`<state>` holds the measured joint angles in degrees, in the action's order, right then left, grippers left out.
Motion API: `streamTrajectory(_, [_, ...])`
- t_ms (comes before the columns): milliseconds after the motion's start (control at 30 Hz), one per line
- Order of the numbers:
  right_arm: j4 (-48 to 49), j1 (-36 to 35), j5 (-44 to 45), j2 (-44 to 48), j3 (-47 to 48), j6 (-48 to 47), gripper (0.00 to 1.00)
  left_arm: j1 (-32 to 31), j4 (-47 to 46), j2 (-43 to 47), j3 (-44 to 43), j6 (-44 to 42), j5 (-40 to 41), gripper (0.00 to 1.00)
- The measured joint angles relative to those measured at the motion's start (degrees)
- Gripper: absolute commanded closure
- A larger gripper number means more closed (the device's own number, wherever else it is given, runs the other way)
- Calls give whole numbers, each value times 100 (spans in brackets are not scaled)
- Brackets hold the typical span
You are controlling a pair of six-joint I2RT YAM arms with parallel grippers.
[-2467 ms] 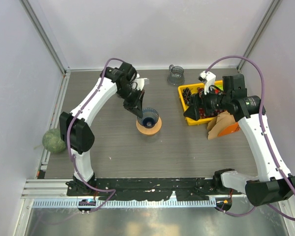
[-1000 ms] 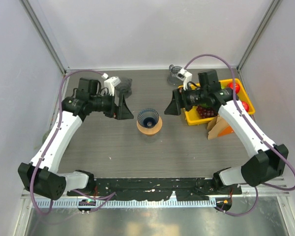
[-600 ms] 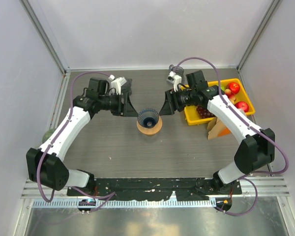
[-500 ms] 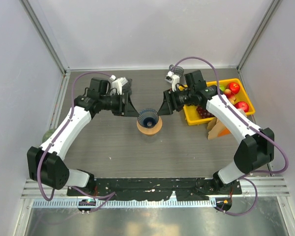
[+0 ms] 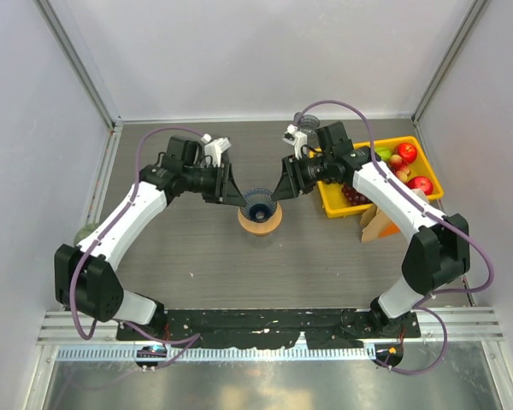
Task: Place the coffee filter in the dripper
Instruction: Adjust the coffee dripper in the dripper holder.
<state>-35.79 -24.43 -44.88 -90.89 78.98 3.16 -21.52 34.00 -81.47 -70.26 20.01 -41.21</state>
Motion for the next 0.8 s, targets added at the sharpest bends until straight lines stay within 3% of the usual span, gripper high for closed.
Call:
streamTrajectory(167, [-26, -11, -33, -103, 107, -9, 56, -61, -39, -96, 0, 74, 0, 69])
streamTrajectory(500, [-157, -22, -66, -208, 245, -90, 73, -76, -98, -197, 0, 197, -24, 85])
streamTrajectory(800, [-201, -50, -81, -225, 271, -92, 77, -70, -197, -297, -7, 398, -15, 99])
